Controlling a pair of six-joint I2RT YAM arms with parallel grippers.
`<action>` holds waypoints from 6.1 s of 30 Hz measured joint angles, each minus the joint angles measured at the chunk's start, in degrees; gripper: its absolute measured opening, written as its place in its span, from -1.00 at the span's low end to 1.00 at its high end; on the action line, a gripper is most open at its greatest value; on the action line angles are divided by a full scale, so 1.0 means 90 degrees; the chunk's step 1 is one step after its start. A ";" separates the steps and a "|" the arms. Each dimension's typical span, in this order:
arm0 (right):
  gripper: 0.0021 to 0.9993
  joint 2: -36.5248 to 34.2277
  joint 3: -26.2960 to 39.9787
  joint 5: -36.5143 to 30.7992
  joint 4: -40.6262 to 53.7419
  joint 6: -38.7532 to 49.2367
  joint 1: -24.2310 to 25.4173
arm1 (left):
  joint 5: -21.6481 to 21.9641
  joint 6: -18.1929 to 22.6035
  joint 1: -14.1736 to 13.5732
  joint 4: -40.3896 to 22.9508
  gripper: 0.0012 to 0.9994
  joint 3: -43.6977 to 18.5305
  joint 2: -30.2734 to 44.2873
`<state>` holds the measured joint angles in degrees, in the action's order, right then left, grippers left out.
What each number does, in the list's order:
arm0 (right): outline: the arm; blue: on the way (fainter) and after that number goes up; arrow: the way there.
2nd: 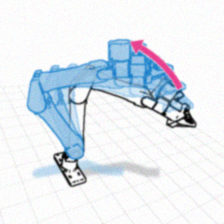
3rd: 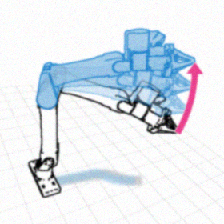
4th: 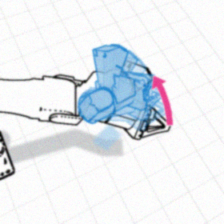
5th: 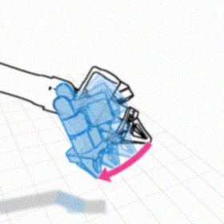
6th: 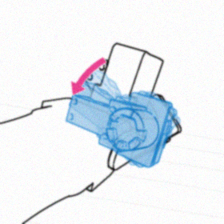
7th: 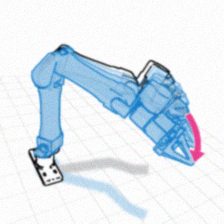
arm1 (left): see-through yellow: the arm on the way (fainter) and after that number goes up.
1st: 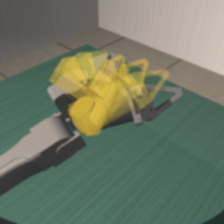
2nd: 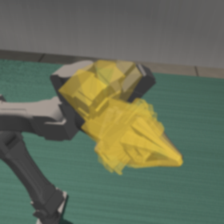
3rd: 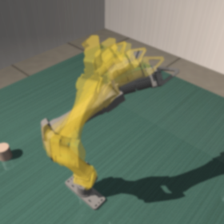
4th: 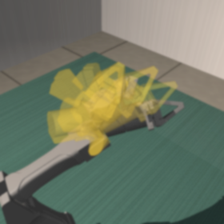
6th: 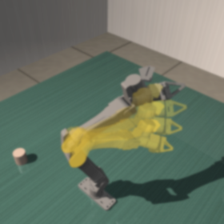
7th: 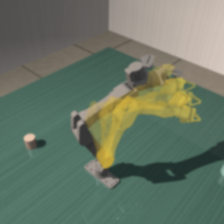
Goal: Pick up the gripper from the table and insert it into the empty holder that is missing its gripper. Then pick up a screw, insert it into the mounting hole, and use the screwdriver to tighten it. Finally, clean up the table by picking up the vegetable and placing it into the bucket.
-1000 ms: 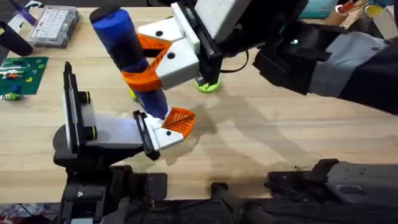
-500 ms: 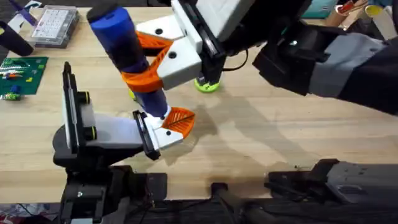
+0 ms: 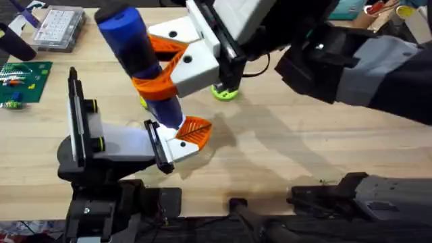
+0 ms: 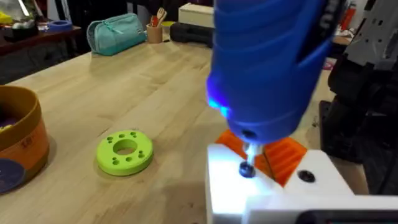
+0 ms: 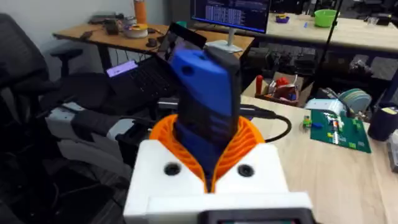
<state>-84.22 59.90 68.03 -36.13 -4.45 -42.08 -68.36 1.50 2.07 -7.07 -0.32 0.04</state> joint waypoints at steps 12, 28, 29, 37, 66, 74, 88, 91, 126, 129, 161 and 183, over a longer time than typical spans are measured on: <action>-0.96 0.0233 0.1408 0.0003 0.3471 0.0485 0.0845 | 0.0000 0.0002 0.0000 0.0000 -0.99 0.0000 0.0001; -0.96 0.0229 0.2965 -0.5126 0.7758 0.3412 0.1444 | 0.0000 0.0002 0.0000 0.0000 -0.99 0.0000 0.0000; -0.96 0.0219 0.2965 -0.5500 0.7942 0.3526 0.1450 | 0.0000 0.0002 0.0000 0.0000 -0.99 0.0000 -0.0001; -0.96 -0.0519 0.2986 -0.7121 0.9083 0.5565 0.1748 | 0.0001 0.0002 0.0000 0.0000 -0.99 0.0000 0.0000; -0.96 -0.2845 0.2021 -0.7915 0.8394 0.8909 0.3261 | 0.0080 0.0002 0.0000 0.0019 -0.99 0.0000 -0.0001; -0.26 -0.2851 0.2018 -0.7917 0.8395 0.8932 0.3261 | 0.0088 0.0011 0.0000 0.0020 -0.96 0.0000 0.0001; 1.00 -0.2242 0.2008 -0.7975 0.8858 0.8645 0.3261 | 0.0276 -0.0022 0.0000 0.0182 0.97 0.0004 0.0000; 0.99 -0.1730 0.2006 -0.7975 0.8856 0.8253 0.3261 | 0.0570 -0.0441 0.0000 0.1137 0.97 0.0000 -0.0001; 0.99 0.0789 0.2166 -0.7932 0.8545 0.1159 0.3261 | 0.6276 -0.0124 0.0335 -0.2328 0.97 -0.4093 0.3154; 0.99 0.0789 0.2166 -0.7932 0.8545 0.1038 0.3261 | 0.6625 -0.0124 0.0335 -0.2682 0.97 -0.4102 0.3318; 0.99 0.0789 0.2166 -0.7932 0.8589 0.0940 0.3261 | 0.7491 -0.1562 0.0682 -0.3002 0.97 -0.4964 0.8573; 0.99 0.0787 0.2169 -0.7932 0.8591 0.0940 0.3261 | 0.7189 -0.1498 0.0714 -0.3072 -0.93 -0.5578 0.9905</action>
<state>-77.14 79.42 -3.36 41.19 4.01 -12.73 -3.66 -11.99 8.49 -34.72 -50.52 89.19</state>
